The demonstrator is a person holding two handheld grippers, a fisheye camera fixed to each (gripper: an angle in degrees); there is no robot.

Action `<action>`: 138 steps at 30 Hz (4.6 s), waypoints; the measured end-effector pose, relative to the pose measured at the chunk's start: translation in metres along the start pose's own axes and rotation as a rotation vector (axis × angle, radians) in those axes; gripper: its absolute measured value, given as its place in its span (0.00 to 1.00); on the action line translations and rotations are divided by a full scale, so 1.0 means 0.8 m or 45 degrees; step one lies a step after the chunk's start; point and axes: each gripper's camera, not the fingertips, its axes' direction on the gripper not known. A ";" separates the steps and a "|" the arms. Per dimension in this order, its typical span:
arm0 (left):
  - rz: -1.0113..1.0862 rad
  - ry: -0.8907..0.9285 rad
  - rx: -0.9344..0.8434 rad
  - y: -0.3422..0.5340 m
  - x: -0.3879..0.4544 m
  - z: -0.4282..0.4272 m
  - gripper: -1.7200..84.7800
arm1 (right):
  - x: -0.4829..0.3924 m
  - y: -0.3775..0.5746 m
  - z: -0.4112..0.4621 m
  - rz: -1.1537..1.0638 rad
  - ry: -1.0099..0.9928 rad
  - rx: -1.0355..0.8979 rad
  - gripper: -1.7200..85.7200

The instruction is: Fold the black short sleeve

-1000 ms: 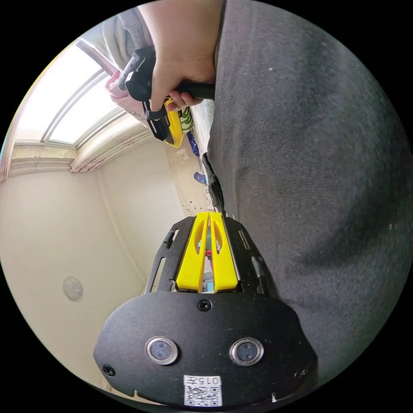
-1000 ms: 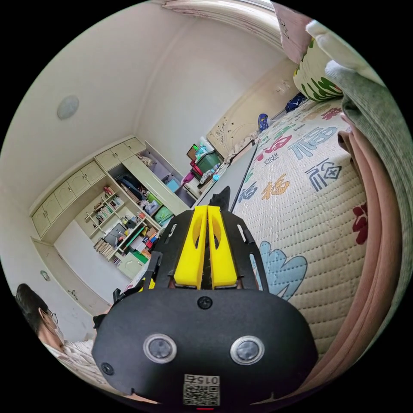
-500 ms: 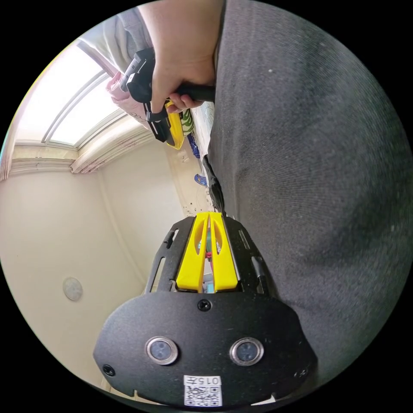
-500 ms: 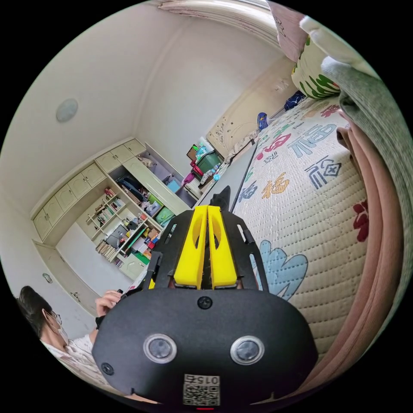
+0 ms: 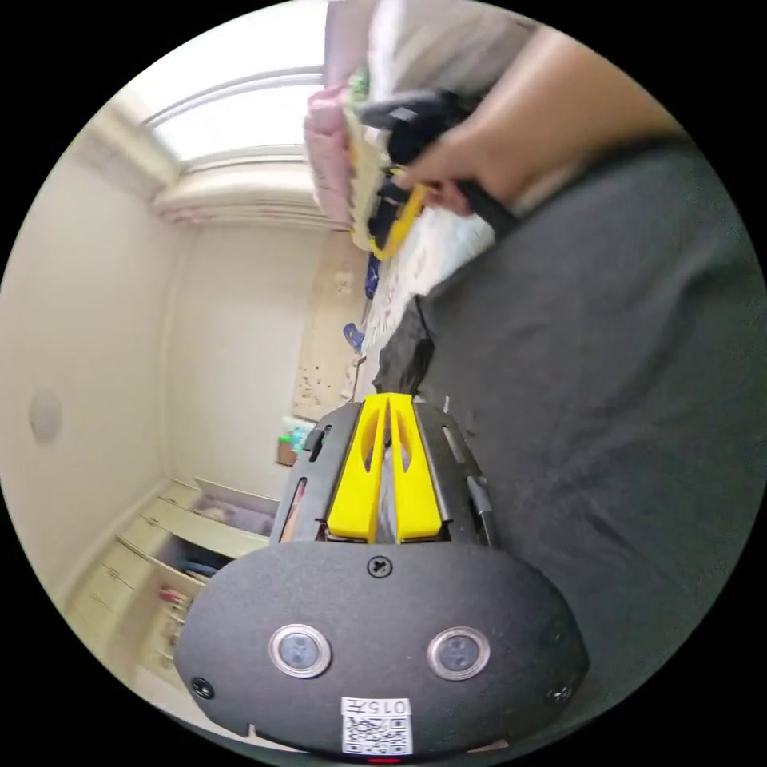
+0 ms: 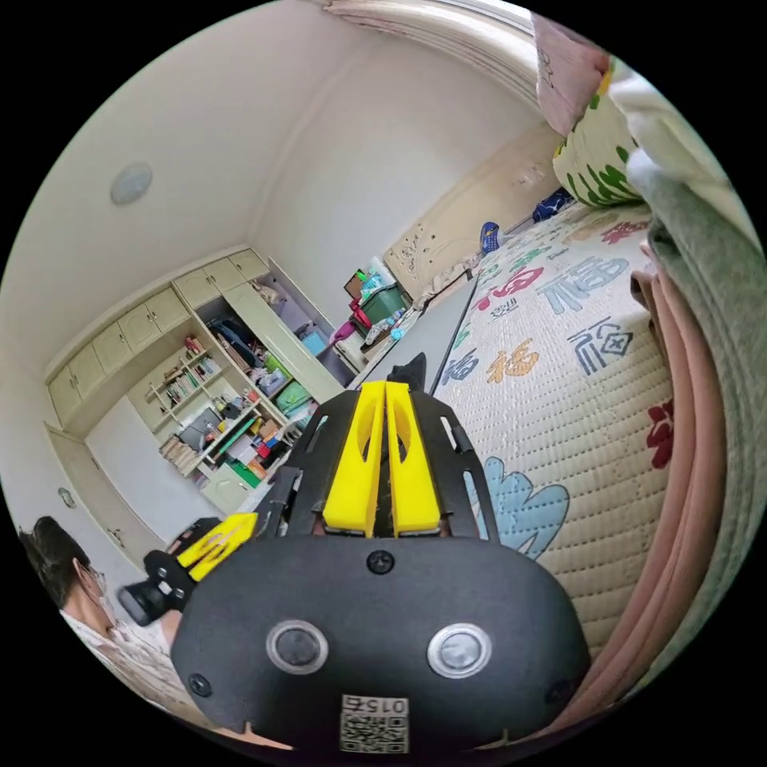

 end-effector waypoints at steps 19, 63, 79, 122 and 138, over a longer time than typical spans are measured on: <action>-1.826 0.563 0.284 0.782 0.232 0.222 0.09 | -0.263 0.256 0.244 -0.674 0.109 -0.208 0.02; -2.228 0.907 -0.030 0.626 1.034 0.342 0.01 | -0.372 0.428 1.145 -0.989 0.111 -0.803 0.01; -0.999 1.299 -0.024 0.089 0.943 0.313 0.02 | -0.014 0.358 0.723 -0.759 0.248 -0.762 0.01; -0.914 0.975 -0.190 0.114 0.595 0.281 0.08 | -0.220 0.210 0.551 -1.034 -0.266 -1.150 0.11; -0.671 1.373 0.000 0.083 0.642 0.343 0.05 | -0.198 0.122 0.581 -0.657 0.080 -1.184 0.08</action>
